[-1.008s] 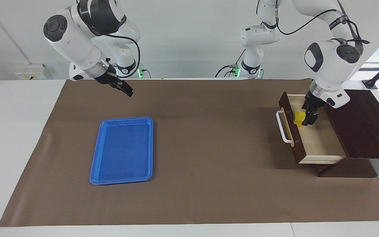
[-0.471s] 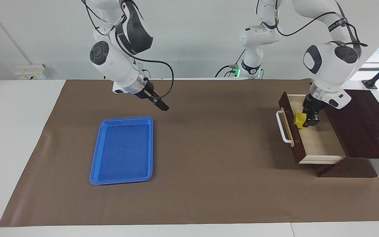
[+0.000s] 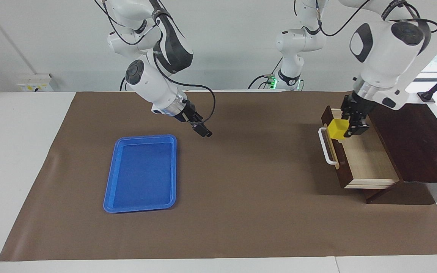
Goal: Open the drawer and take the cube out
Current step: 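Grasp the yellow cube with the left gripper while the right gripper advances, then carry the cube toward the right gripper while the right gripper approaches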
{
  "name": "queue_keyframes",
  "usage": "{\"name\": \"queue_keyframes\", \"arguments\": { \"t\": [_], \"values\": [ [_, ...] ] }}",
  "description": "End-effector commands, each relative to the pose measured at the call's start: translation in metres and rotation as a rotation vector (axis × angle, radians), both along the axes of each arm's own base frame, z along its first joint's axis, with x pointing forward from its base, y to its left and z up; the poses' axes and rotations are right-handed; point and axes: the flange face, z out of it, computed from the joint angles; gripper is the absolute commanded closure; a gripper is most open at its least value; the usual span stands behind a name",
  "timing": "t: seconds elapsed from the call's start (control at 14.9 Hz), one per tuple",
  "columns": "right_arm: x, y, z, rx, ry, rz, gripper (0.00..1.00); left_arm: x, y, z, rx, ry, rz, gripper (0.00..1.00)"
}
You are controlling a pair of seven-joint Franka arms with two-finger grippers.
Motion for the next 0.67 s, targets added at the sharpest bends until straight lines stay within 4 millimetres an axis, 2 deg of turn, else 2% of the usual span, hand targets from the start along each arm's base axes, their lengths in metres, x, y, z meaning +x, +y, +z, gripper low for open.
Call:
{"name": "queue_keyframes", "arguments": {
  "t": [0.0,0.13,0.2,0.34,0.47,0.61],
  "values": [
    [-0.011,0.016,-0.010,0.039,0.021,-0.040,0.00,-0.016,-0.074,-0.028,-0.019,0.013,0.117,1.00],
    [-0.013,0.020,-0.020,0.037,0.037,-0.036,0.00,-0.034,-0.131,-0.053,-0.033,0.003,0.192,1.00],
    [-0.012,0.021,-0.025,0.041,0.047,-0.042,0.00,-0.042,-0.148,-0.064,-0.038,-0.002,0.241,1.00],
    [-0.006,0.023,-0.042,0.072,0.079,-0.074,0.00,-0.054,-0.169,-0.074,-0.046,-0.006,0.335,1.00],
    [-0.010,0.047,-0.061,0.067,0.084,-0.059,0.00,-0.071,-0.202,-0.085,-0.049,-0.004,0.349,1.00],
    [-0.005,0.056,-0.077,0.063,0.097,-0.038,0.00,-0.083,-0.227,-0.089,-0.059,-0.013,0.394,1.00]
  ]
}}
